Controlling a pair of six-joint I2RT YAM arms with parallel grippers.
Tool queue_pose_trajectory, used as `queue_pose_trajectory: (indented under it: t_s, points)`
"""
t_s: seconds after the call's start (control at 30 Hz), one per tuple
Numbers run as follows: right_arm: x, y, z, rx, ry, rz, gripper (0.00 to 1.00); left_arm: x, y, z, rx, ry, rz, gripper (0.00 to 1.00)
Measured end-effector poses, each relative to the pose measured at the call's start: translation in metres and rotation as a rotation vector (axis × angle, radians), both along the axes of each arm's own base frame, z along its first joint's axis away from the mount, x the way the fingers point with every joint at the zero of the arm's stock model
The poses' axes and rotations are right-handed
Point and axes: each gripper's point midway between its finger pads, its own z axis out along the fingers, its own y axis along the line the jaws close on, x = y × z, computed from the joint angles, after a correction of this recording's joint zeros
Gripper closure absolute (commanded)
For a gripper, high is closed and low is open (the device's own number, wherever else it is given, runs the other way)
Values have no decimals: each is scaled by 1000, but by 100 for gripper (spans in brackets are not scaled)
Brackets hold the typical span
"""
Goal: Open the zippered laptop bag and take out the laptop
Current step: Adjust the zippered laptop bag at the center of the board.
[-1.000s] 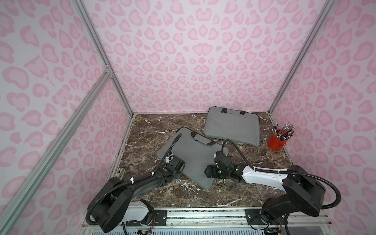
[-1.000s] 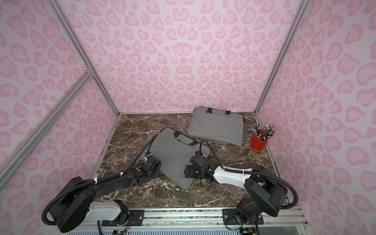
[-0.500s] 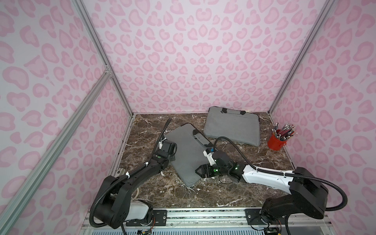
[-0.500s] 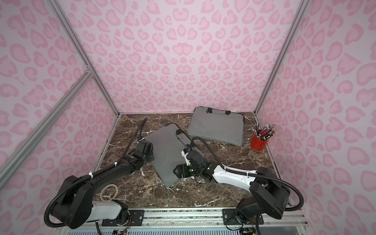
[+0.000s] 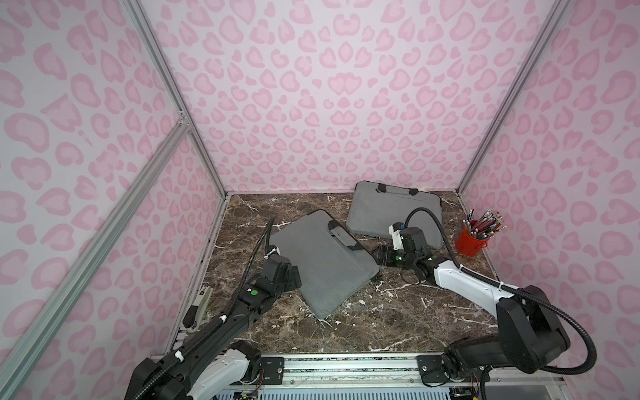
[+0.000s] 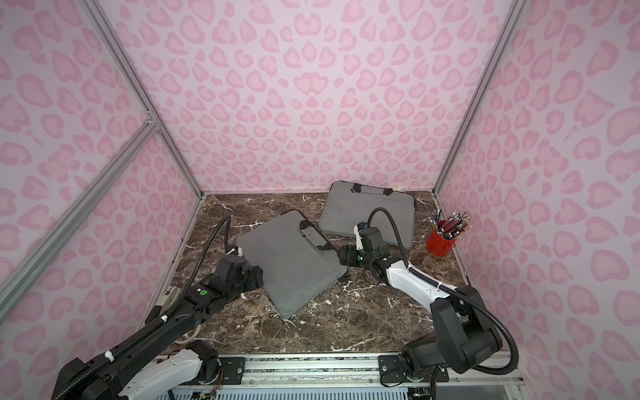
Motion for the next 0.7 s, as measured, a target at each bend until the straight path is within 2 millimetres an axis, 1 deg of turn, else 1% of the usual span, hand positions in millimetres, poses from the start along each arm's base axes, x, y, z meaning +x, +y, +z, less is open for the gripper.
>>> queue_pose_trajectory:
  t_s: [0.1, 0.17, 0.3, 0.37, 0.47, 0.57, 0.7]
  points:
    - [7, 4, -9, -12, 9, 31, 21, -10, -2, -10, -35, 31, 1, 11]
    - [8, 7, -17, -10, 25, 47, 23, -14, -4, -17, -50, 54, 1, 9]
    - [3, 14, -33, 0, 63, 78, 25, -11, -13, -25, -85, 78, -6, 8]
    - [-1, 18, -39, 0, 78, 93, 25, -8, -17, -27, -93, 87, -12, 8]
    - [-10, 30, -43, 4, 94, 130, 26, -3, -22, -30, -100, 92, -19, 8]
    - [-19, 43, -48, -8, 100, 163, 27, -1, -24, -35, -104, 104, -13, 8]
    - [-35, 64, -52, -8, 122, 212, 27, 3, -25, -42, -101, 118, -11, 8]
